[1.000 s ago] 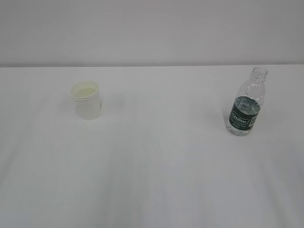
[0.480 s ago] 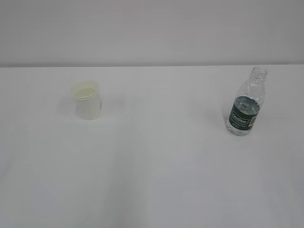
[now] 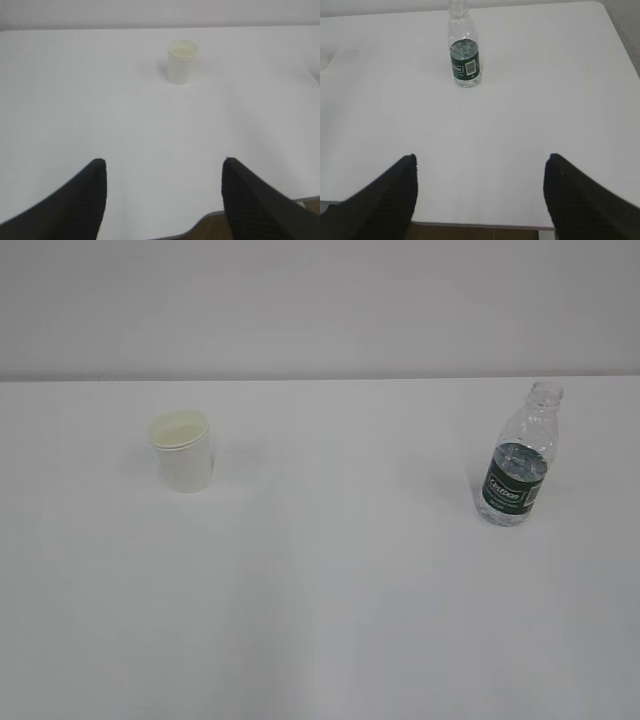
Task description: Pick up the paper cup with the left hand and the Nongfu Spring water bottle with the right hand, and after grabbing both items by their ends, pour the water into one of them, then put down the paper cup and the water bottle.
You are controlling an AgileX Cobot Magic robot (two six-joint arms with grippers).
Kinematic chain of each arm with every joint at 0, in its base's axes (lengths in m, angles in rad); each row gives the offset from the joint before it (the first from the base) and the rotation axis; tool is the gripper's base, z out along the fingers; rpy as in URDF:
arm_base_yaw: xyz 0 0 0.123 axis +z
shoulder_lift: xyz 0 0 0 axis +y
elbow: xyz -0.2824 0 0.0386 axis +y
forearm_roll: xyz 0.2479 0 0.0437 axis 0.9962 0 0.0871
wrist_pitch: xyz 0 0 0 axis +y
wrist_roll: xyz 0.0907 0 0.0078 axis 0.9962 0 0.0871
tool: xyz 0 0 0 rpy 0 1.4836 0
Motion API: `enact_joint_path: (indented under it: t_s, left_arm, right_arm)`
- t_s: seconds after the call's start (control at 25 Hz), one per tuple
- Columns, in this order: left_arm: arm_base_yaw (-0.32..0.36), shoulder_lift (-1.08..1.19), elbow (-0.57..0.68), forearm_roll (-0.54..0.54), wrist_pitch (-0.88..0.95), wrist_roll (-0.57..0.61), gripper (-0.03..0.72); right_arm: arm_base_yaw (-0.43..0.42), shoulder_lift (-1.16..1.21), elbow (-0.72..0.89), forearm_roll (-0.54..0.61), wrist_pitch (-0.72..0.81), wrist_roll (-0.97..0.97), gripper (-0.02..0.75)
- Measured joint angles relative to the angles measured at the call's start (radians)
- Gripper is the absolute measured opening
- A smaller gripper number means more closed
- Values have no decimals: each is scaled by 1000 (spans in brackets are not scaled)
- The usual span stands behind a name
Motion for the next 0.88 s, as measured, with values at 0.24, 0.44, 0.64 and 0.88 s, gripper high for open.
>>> enact_joint_path:
  t_s: [0.24,0.44,0.64,0.88]
  left_arm:
    - [0,0,29,-4,43,0,506]
    - [0,0,40,4,55,0,505]
    - [0,0,81,26,55,0,505]
    - [0,0,90,38,53,0,504]
  right_arm:
    - [0,-2,29,-34,24,0,587]
    - [0,-2,55,-39,29,0,587]
    - [0,-2,77,-50,18,-2,587]
    - [0,-2,84,-60,-19,-2,587]
